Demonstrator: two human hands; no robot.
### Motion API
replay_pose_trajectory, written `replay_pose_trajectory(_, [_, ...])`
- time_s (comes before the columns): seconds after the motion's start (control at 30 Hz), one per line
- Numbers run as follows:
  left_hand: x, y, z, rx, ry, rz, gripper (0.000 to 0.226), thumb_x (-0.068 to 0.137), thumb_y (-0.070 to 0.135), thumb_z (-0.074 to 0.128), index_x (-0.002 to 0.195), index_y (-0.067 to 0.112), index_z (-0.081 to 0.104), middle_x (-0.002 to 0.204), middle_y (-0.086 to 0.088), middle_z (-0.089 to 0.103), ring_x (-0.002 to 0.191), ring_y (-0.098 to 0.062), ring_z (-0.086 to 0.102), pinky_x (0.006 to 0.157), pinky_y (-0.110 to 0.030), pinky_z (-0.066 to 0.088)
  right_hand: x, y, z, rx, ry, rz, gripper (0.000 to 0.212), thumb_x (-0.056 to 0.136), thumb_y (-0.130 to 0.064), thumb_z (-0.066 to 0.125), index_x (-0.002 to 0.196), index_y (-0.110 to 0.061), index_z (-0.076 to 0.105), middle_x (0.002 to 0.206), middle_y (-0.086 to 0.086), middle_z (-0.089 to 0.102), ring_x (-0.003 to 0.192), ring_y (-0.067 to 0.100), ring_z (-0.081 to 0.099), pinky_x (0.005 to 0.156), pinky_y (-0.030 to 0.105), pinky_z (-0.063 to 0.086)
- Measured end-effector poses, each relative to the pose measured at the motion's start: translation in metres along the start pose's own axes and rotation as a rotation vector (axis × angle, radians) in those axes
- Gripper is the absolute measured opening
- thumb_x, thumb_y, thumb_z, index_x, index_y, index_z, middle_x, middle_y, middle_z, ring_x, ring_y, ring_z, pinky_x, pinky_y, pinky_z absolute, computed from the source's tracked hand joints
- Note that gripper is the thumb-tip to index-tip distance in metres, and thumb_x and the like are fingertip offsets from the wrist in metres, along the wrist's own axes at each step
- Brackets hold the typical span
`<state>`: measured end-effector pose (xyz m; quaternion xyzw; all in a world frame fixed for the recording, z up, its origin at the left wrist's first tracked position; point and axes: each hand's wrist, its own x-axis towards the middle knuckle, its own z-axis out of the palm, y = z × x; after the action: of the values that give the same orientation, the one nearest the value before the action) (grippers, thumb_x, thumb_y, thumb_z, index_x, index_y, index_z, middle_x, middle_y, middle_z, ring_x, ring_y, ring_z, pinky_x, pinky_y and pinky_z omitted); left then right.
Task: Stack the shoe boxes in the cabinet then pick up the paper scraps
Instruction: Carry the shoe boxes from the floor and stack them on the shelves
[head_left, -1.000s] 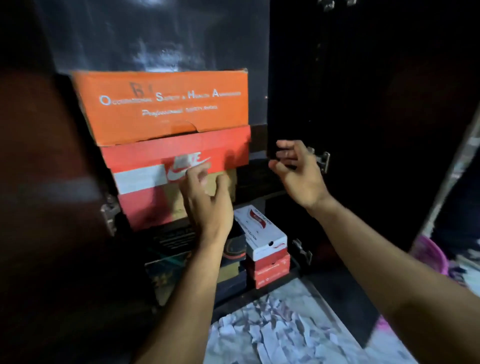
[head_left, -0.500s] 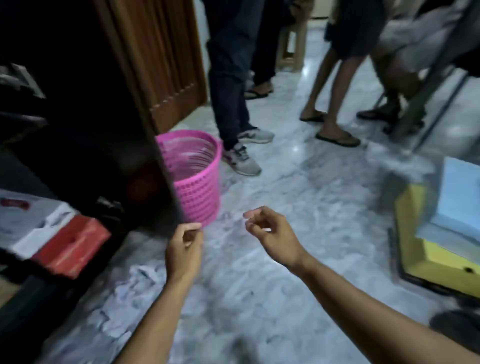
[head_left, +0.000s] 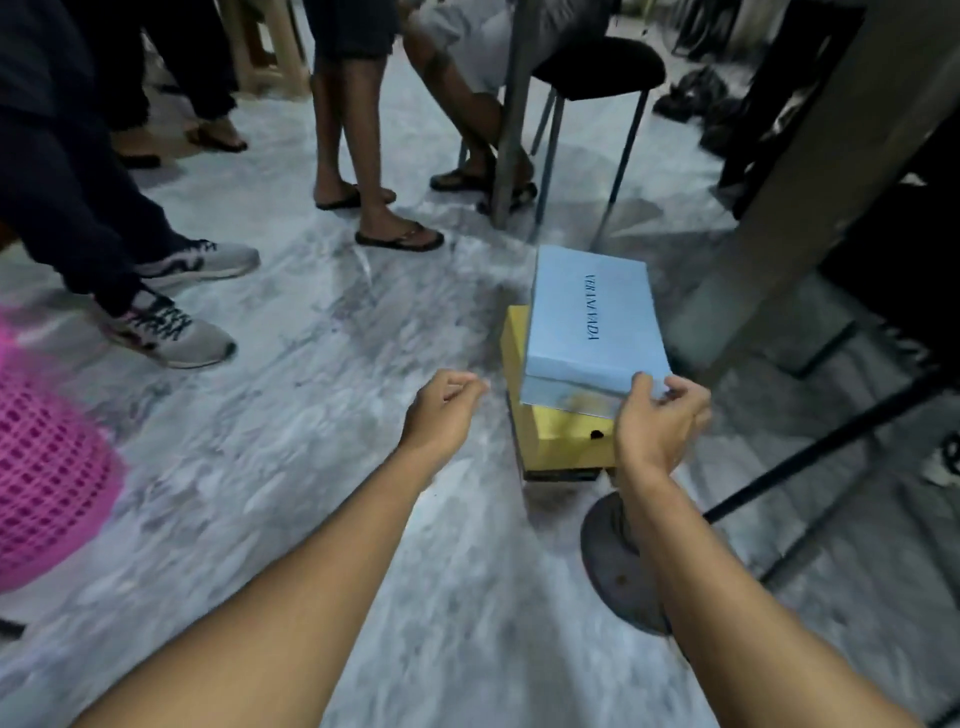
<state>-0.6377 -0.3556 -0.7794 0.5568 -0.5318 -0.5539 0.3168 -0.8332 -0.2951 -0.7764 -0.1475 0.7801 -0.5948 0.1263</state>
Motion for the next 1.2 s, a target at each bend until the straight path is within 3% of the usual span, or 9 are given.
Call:
replay_pose_trajectory(0.23, [0.06,0.03,0.074,-0.039,-0.212,-0.229,0.048,0.091,0.07,0.051,0.121,0.032,0.051,0.109,0.003,0.053,0.108,-0.028,0.053,0.109,-0.049,0.045,0.068,0.026,0.006,-0.117,-0.131,0.1,0.061,0.095,-0.043,0.059,0.149,-0.019,0.047,0.147,0.005,0.054,0.131,0.029,0.054,0.109,0.044,0.046])
replay_pose_trajectory(0.43, [0.081,0.008,0.088,-0.144,-0.109,-0.188,0.038,0.092,0.058,0.059,0.114,0.028,0.057,0.107,-0.001,0.062,0.099,-0.02,0.062,0.102,-0.045,0.053,0.078,0.037,0.009,-0.068,-0.154,0.088,0.029,0.096,-0.043,0.06,0.102,-0.014,0.064,0.096,-0.005,0.062,0.093,0.02,0.058,0.076,0.032,0.04])
replay_pose_trajectory(0.6, [0.064,-0.012,0.049,-0.236,-0.077,-0.186,0.031,0.081,0.053,0.063,0.104,0.033,0.062,0.119,-0.002,0.057,0.117,-0.023,0.059,0.099,-0.042,0.056,0.074,0.026,0.008,-0.021,-0.208,0.132,0.05,0.086,-0.065,0.058,0.079,-0.015,0.057,0.082,-0.003,0.061,0.083,0.023,0.059,0.071,0.037,0.044])
replay_pose_trajectory(0.73, [0.018,-0.034,-0.006,-0.353,-0.126,-0.208,0.058,0.064,0.052,0.069,0.113,0.022,0.064,0.125,-0.013,0.056,0.107,-0.031,0.063,0.093,-0.041,0.059,0.065,0.006,0.015,0.168,-0.502,0.281,0.061,0.074,-0.062,0.071,0.113,-0.016,0.071,0.101,-0.002,0.08,0.094,0.024,0.074,0.084,0.039,0.059])
replay_pose_trajectory(0.87, [-0.035,-0.057,-0.078,-0.332,-0.193,-0.241,0.065,0.056,0.053,0.074,0.114,0.022,0.067,0.114,-0.012,0.06,0.1,-0.032,0.065,0.091,-0.046,0.058,0.019,-0.004,0.018,0.22,-0.725,0.272,0.06,0.078,-0.048,0.073,0.131,-0.024,0.061,0.12,0.006,0.076,0.107,0.028,0.073,0.096,0.053,0.057])
replay_pose_trajectory(1.0, [-0.072,-0.057,-0.148,-0.325,-0.149,-0.196,0.072,0.065,0.072,0.072,0.128,0.037,0.068,0.117,-0.017,0.067,0.099,-0.028,0.063,0.078,-0.041,0.057,-0.047,-0.021,0.022,0.256,-0.91,0.253,0.066,0.07,-0.046,0.077,0.129,-0.026,0.057,0.12,0.011,0.075,0.109,0.038,0.072,0.1,0.066,0.052])
replay_pose_trajectory(1.1, [-0.105,-0.048,-0.193,-0.389,-0.037,-0.111,0.07,0.075,0.073,0.068,0.135,0.036,0.062,0.084,-0.004,0.068,0.064,-0.014,0.061,0.056,-0.025,0.051,-0.11,-0.043,0.025,0.204,-1.066,0.205,0.06,0.066,-0.043,0.076,0.119,-0.02,0.057,0.113,0.019,0.073,0.101,0.04,0.073,0.092,0.059,0.058])
replay_pose_trajectory(1.13, [-0.12,-0.046,-0.207,-0.395,-0.015,-0.087,0.068,0.079,0.07,0.066,0.135,0.032,0.062,0.079,0.002,0.068,0.062,-0.013,0.063,0.056,-0.026,0.053,-0.13,-0.049,0.025,0.176,-1.123,0.182,0.064,0.066,-0.041,0.076,0.122,-0.016,0.057,0.117,0.023,0.072,0.098,0.039,0.075,0.086,0.056,0.062])
replay_pose_trajectory(1.2, [-0.155,-0.047,-0.232,-0.392,0.031,-0.048,0.075,0.076,0.069,0.07,0.136,0.026,0.06,0.104,0.002,0.077,0.097,-0.025,0.074,0.089,-0.043,0.06,-0.168,-0.062,0.029,0.138,-1.278,0.132,0.072,0.065,-0.038,0.077,0.128,-0.008,0.056,0.119,0.025,0.072,0.089,0.032,0.077,0.069,0.041,0.063])
